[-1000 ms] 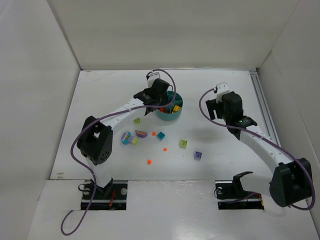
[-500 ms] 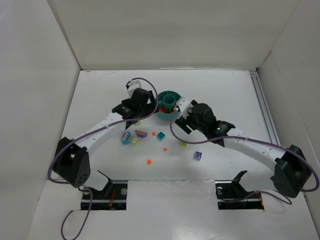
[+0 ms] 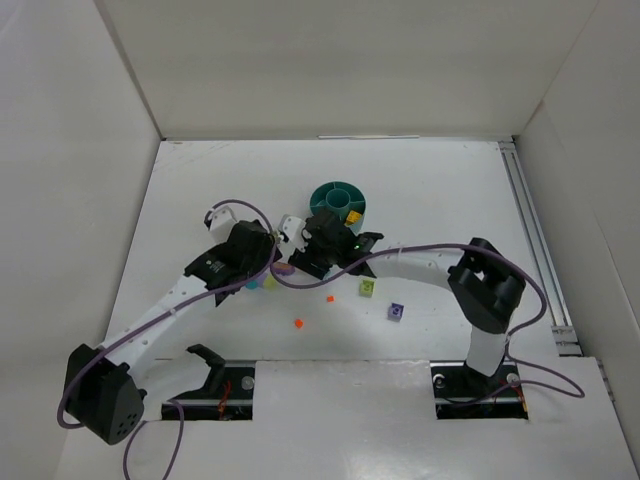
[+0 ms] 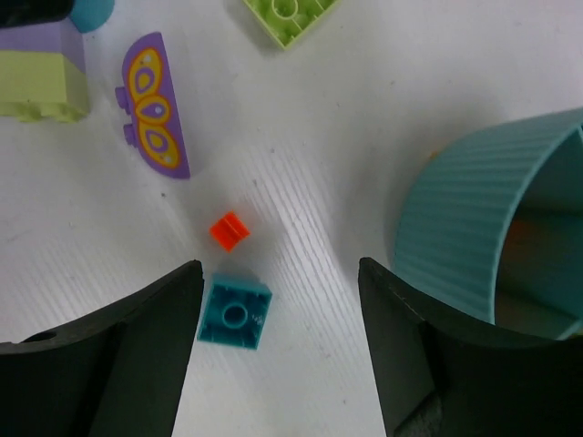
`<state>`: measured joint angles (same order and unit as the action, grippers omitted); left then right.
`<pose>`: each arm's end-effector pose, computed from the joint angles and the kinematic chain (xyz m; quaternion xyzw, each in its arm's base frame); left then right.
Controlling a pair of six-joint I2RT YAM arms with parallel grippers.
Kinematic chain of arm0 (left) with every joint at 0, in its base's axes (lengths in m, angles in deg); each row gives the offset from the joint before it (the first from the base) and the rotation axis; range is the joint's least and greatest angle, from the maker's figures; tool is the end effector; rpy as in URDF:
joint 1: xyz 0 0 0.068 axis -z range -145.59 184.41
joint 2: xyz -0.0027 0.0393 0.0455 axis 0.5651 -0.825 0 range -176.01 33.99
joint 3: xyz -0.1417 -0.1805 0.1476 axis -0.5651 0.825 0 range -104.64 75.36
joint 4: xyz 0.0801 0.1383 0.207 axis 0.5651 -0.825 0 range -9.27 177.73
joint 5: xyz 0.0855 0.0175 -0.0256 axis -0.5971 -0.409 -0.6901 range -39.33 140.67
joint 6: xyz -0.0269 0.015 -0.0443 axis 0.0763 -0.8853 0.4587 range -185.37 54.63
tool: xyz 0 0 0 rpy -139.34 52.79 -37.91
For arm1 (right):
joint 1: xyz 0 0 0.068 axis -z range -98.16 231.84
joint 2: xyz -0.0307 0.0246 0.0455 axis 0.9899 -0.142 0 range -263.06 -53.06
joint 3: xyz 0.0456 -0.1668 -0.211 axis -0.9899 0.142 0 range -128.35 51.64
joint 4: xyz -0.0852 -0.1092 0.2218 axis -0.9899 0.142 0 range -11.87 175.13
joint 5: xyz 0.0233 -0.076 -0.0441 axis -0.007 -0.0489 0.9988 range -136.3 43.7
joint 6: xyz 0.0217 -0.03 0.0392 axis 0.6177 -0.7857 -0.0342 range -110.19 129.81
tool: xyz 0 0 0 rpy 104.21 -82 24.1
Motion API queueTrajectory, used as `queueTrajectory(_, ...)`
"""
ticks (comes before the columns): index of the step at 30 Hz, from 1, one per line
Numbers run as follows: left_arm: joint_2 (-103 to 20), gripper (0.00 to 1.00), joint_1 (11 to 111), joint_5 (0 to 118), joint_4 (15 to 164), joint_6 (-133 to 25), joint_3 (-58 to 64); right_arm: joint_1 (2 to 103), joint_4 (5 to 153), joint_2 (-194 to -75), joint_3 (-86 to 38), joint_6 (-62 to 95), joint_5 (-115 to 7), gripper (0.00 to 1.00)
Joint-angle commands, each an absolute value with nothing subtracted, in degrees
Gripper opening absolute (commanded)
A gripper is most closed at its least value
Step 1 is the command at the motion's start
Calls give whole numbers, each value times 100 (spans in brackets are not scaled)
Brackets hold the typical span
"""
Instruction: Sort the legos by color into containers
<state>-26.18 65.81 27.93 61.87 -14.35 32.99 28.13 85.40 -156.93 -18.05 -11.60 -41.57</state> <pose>0.1930 -0.1016 0.2510 -0.2300 0.8749 -0.1178 0.4095 0.2401 0.3221 0.2093 -0.5417 0.7324 0.0781 0.4051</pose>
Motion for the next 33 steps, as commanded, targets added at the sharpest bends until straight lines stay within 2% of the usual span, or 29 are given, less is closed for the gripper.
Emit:
queueTrajectory(1, -2349, 100, 6579, 2606, 6075, -1185, 3361, 2831, 8463, -15983, -2349, -1111, -4664, 73)
queueTrajectory(6, -2297, 100, 6579, 2606, 6136, -1185, 3413, 2831, 8621, -16414, -2675, -988, -4631, 65)
queueTrajectory(33, -2015, 100, 6579, 2333, 6304, -1018, 3642, 2831, 8675, -16723, -2174, -540, -4595, 56)
